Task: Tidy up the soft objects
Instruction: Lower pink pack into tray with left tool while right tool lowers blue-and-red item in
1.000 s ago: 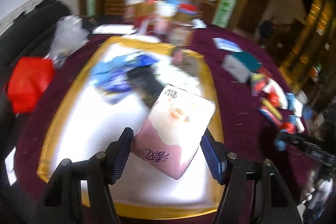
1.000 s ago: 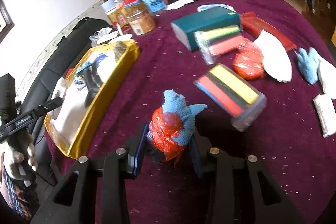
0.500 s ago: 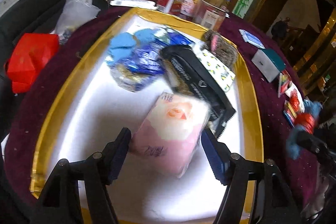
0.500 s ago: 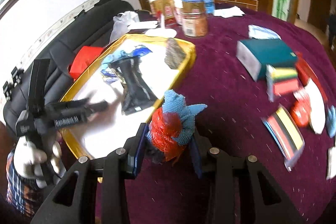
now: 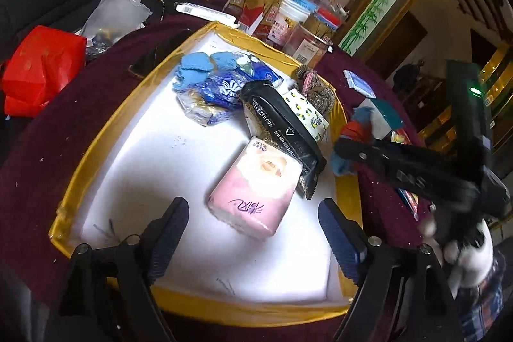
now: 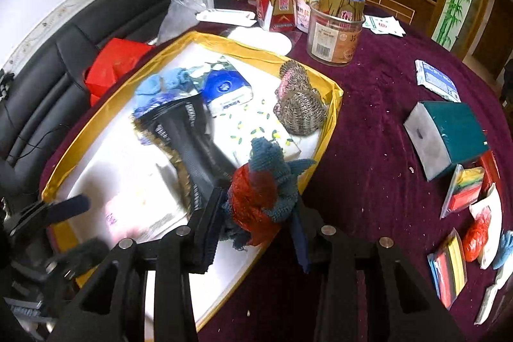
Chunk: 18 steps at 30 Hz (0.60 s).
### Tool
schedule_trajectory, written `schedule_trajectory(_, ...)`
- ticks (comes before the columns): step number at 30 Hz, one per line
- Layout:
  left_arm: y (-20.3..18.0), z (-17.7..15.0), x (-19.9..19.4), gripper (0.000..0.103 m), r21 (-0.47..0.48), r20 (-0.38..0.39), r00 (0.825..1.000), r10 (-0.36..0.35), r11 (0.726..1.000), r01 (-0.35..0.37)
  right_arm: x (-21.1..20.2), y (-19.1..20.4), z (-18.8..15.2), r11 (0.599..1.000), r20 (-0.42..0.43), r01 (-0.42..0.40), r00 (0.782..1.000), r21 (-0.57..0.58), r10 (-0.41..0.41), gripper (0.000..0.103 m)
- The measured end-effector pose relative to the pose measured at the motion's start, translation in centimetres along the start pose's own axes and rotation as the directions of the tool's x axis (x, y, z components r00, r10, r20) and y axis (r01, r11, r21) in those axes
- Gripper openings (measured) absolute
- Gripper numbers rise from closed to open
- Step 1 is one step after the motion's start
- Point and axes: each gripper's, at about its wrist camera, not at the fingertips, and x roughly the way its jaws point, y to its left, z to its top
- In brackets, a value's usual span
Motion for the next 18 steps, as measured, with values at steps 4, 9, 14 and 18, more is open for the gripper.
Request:
schedule_trajectory(4, 0.2, -0.5, -0.8, 0.089, -0.022, 0.026, 1.000, -0.006, 1.000, 0.007, 1.1, -1.2, 0.9, 0.997, -0.010, 0.011, 1.000, 0.073, -0.010, 0.065)
schedule_trajectory(9, -0.1, -0.9, -1.5, 0.089, -0.033, 0.046, 0.999, -0.021, 0.999, 0.022, 0.1, -2.8, 1.3, 0.987, 0.038, -0.057, 0.998, 0.150, 0.052, 0.067)
schedule_trajectory(14, -0.8, -1.5, -2.2, 0.090, -0.038, 0.060, 0.998, -0.033, 0.999, 0.035, -2.2, -4.7, 0.0, 0.975, 0.086, -0.081, 0.994, 0.205, 0.065, 0.067)
schedule_trajectory(18, -2.9, -2.5, -2.9, 0.091, -0.006, 0.064, 0.996, -0.066, 0.998, 0.066, -4.7, -7.2, -3.0, 0.971, 0.125, -0.070, 0.991, 0.230, 0.042, 0.068)
